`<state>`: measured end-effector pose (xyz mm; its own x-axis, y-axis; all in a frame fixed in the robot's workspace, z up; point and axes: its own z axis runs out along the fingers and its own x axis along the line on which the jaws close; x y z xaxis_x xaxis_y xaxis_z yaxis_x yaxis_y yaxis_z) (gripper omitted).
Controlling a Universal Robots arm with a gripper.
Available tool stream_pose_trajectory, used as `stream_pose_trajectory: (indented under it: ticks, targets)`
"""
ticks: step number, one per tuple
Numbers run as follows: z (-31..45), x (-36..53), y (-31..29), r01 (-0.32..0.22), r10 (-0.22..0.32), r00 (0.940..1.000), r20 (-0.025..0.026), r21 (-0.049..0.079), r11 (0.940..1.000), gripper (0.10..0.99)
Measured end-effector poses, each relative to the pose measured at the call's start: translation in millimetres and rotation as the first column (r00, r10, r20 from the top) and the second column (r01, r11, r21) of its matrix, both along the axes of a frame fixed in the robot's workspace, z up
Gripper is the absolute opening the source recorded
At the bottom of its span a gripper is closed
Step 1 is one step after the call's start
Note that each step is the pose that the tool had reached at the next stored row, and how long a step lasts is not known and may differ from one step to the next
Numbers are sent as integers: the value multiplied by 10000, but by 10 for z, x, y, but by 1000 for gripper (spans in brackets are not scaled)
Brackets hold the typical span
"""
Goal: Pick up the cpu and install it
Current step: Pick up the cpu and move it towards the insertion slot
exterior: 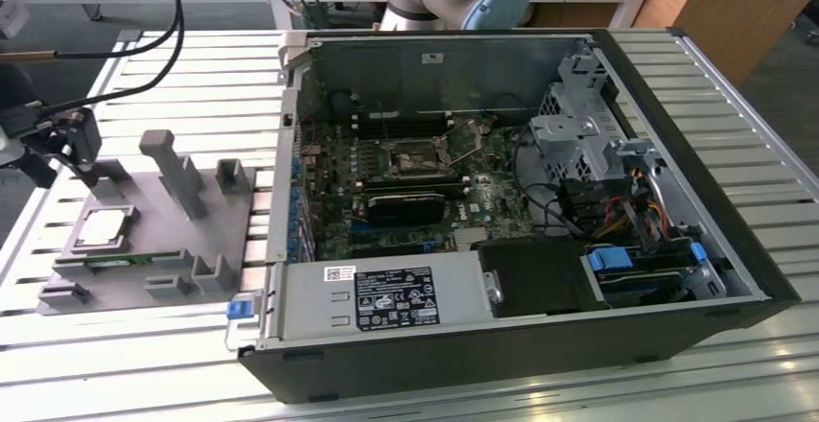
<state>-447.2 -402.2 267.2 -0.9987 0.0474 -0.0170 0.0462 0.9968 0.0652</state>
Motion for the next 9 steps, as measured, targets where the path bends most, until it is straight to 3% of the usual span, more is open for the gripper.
stream_pose_trajectory:
  ticks: [9]
  targets:
    - [-62,-5,-3,-3,3,10000,-2,17,10000,529]
